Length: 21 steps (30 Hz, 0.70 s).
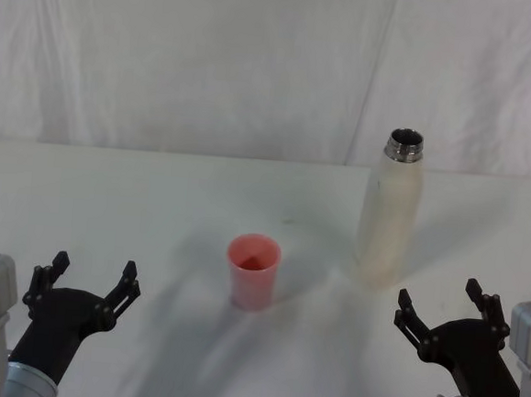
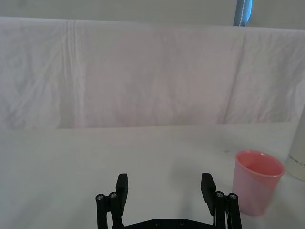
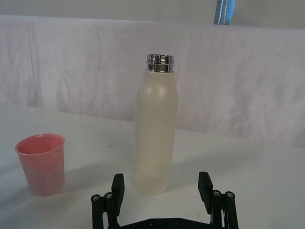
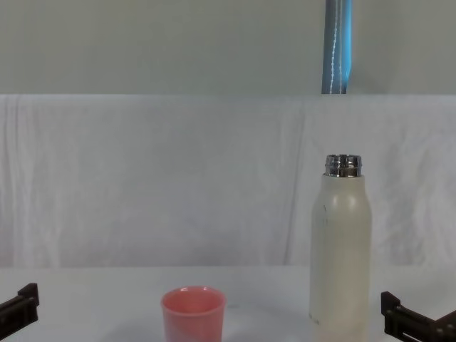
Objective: Grasp the thermos with one hand and pour water into the cup lid.
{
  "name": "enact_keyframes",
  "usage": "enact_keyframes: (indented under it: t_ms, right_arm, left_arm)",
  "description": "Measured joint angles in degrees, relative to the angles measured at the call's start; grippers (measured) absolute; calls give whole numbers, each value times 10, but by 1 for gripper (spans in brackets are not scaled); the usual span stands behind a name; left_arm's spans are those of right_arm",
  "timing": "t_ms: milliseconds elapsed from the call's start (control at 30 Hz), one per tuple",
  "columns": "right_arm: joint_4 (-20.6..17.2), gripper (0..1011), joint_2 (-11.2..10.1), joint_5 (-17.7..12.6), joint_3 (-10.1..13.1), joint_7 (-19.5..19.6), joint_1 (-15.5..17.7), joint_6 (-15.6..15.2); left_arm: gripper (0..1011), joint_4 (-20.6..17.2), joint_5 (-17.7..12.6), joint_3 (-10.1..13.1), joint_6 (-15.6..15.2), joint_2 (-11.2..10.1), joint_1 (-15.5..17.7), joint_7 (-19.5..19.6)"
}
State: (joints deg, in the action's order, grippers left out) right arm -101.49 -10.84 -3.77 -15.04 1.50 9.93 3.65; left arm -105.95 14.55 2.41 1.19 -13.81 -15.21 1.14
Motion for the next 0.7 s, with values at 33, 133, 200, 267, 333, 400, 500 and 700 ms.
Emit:
enact_keyframes:
  t_ms: [33,133,200,267,333,400,500,700]
  right_arm:
    - [0,1000,0,0,0,0,0,0]
    - [0,1000,0,0,0,0,0,0]
    - [0,1000,0,0,0,0,0,0]
    - [0,1000,0,0,0,0,0,0]
    - [0,1000,0,0,0,0,0,0]
    - [0,1000,0,0,0,0,0,0]
    - [0,1000,0,0,0,0,0,0]
    - [0,1000,0,0,0,0,0,0]
  left_arm:
    - [1001,0,0,0,0,0,0,0]
    - [1001,0,0,0,0,0,0,0]
    - [1001,0,0,0,0,0,0,0]
    - [1001,0,0,0,0,0,0,0]
    - [1001,0,0,0,0,0,0,0]
    - [1001,0,0,0,0,0,0,0]
    - [1001,0,0,0,0,0,0,0]
    - [1001,0,0,0,0,0,0,0]
